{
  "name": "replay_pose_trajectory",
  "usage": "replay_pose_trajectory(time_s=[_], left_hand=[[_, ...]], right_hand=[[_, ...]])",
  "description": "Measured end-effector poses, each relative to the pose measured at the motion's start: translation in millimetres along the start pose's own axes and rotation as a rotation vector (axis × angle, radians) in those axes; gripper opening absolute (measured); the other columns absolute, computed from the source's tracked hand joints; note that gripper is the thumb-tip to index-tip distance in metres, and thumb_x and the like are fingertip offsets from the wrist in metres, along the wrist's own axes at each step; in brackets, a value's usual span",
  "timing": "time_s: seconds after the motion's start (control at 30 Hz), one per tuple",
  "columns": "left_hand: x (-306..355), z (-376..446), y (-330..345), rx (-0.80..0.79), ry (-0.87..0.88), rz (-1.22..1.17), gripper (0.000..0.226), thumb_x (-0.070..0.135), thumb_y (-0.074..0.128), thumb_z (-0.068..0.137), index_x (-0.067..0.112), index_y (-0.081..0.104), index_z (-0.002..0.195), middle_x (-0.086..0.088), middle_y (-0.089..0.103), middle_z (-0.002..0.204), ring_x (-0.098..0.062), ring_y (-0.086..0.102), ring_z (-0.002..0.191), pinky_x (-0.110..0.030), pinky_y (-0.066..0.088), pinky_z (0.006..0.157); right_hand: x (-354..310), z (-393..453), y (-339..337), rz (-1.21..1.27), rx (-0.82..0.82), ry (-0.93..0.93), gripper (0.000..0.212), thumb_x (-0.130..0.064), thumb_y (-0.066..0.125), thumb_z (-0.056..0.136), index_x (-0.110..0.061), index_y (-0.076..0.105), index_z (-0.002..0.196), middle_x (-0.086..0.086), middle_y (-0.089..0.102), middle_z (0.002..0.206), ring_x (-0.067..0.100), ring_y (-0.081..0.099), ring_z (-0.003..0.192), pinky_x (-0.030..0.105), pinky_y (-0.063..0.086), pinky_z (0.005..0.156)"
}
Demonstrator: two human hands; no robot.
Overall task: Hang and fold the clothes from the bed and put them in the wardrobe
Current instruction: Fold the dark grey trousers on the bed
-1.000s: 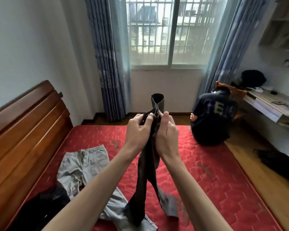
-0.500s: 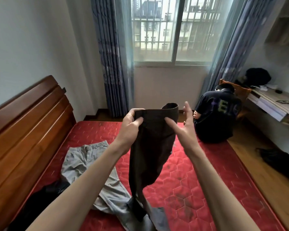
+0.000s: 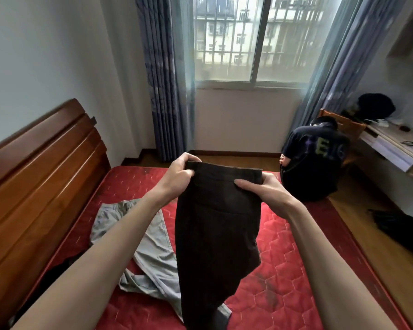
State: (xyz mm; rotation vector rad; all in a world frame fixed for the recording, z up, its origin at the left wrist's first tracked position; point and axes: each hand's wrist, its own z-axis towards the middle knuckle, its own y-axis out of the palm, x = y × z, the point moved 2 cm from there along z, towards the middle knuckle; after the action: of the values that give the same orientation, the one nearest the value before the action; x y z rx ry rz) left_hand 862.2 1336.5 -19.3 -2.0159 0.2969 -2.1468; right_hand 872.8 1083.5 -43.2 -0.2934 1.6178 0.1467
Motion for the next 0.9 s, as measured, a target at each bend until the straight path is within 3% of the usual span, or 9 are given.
replay_pose_trajectory(time_s=[0.07, 0.2, 0.33, 0.4, 0.5, 0.6, 0.7, 0.8, 0.9], left_hand=[[-15, 1, -4, -0.076, -0.046, 0.083, 0.028, 0.002, 0.057, 0.095, 0.016, 0.06, 0.119, -0.008, 0.067, 0.109, -0.016, 0.065, 0.095, -0.023, 0.055, 0.078], [-42, 17, -8, -0.185, -0.091, 0.254, 0.048, 0.013, 0.082, 0.081, 0.019, 0.057, 0.122, -0.002, 0.064, 0.114, -0.012, 0.064, 0.103, -0.019, 0.053, 0.075], [-59, 55, -9, -0.069, -0.118, 0.23, 0.042, 0.009, 0.09, 0.072, 0.014, 0.069, 0.108, -0.005, 0.072, 0.103, -0.022, 0.071, 0.099, -0.03, 0.06, 0.08], [-56, 82, -8, -0.021, -0.066, 0.305, 0.033, 0.01, 0.091, 0.07, 0.013, 0.073, 0.098, -0.006, 0.074, 0.095, -0.024, 0.073, 0.094, -0.037, 0.061, 0.083], [-36, 128, -8, 0.103, 0.014, 0.44, 0.029, 0.012, 0.088, 0.072, 0.012, 0.072, 0.096, -0.003, 0.072, 0.09, -0.024, 0.071, 0.091, -0.033, 0.057, 0.083], [1, 177, -17, 0.283, 0.126, 0.482, 0.026, 0.014, 0.084, 0.075, 0.013, 0.071, 0.098, -0.007, 0.073, 0.091, -0.027, 0.07, 0.094, -0.028, 0.048, 0.077], [57, 217, -28, 0.378, 0.309, 0.474, 0.023, 0.01, 0.078, 0.08, 0.01, 0.068, 0.102, -0.002, 0.069, 0.091, -0.023, 0.067, 0.094, -0.019, 0.039, 0.074], [116, 239, -40, 0.458, 0.5, 0.451, 0.022, 0.011, 0.076, 0.082, 0.01, 0.065, 0.101, 0.0, 0.067, 0.093, -0.02, 0.064, 0.092, -0.025, 0.045, 0.078], [152, 244, -49, 0.477, 0.664, 0.356, 0.02, 0.008, 0.075, 0.082, 0.01, 0.061, 0.097, -0.001, 0.067, 0.091, -0.016, 0.062, 0.086, -0.026, 0.05, 0.076]], right_hand=[[11, 6, 3, -0.02, 0.011, 0.006, 0.03, -0.021, 0.081, 0.088, -0.009, 0.076, 0.115, 0.006, 0.079, 0.111, 0.021, 0.075, 0.106, 0.029, 0.059, 0.088], [28, 25, 1, -0.087, 0.007, 0.028, 0.027, -0.02, 0.081, 0.088, -0.011, 0.077, 0.114, 0.004, 0.079, 0.11, 0.02, 0.075, 0.105, 0.031, 0.059, 0.09], [23, 55, -3, -0.212, -0.008, 0.002, 0.021, -0.012, 0.078, 0.091, -0.01, 0.076, 0.112, 0.0, 0.08, 0.102, 0.013, 0.076, 0.095, 0.024, 0.06, 0.082], [9, 82, -9, -0.4, -0.033, -0.037, 0.013, -0.009, 0.078, 0.09, -0.013, 0.077, 0.103, -0.003, 0.079, 0.09, 0.007, 0.074, 0.084, 0.023, 0.058, 0.075], [-30, 127, -14, -0.738, -0.023, -0.143, 0.014, -0.013, 0.081, 0.085, -0.024, 0.073, 0.082, -0.007, 0.071, 0.075, -0.004, 0.063, 0.066, 0.027, 0.052, 0.069], [-82, 171, -14, -0.862, 0.114, -0.275, 0.032, -0.008, 0.076, 0.084, -0.028, 0.06, 0.066, -0.008, 0.058, 0.063, 0.002, 0.054, 0.058, 0.03, 0.038, 0.06], [-138, 205, -24, -0.884, 0.285, -0.406, 0.004, -0.011, 0.07, 0.088, -0.008, 0.07, 0.085, 0.008, 0.069, 0.079, 0.026, 0.064, 0.078, 0.036, 0.046, 0.066], [-190, 219, -38, -0.865, 0.451, -0.563, 0.016, -0.012, 0.066, 0.093, -0.004, 0.072, 0.104, 0.011, 0.074, 0.094, 0.027, 0.066, 0.088, 0.039, 0.049, 0.078], [-222, 212, -44, -0.83, 0.608, -0.737, 0.011, -0.013, 0.065, 0.095, -0.007, 0.069, 0.103, 0.004, 0.07, 0.087, 0.025, 0.063, 0.082, 0.038, 0.048, 0.076]])
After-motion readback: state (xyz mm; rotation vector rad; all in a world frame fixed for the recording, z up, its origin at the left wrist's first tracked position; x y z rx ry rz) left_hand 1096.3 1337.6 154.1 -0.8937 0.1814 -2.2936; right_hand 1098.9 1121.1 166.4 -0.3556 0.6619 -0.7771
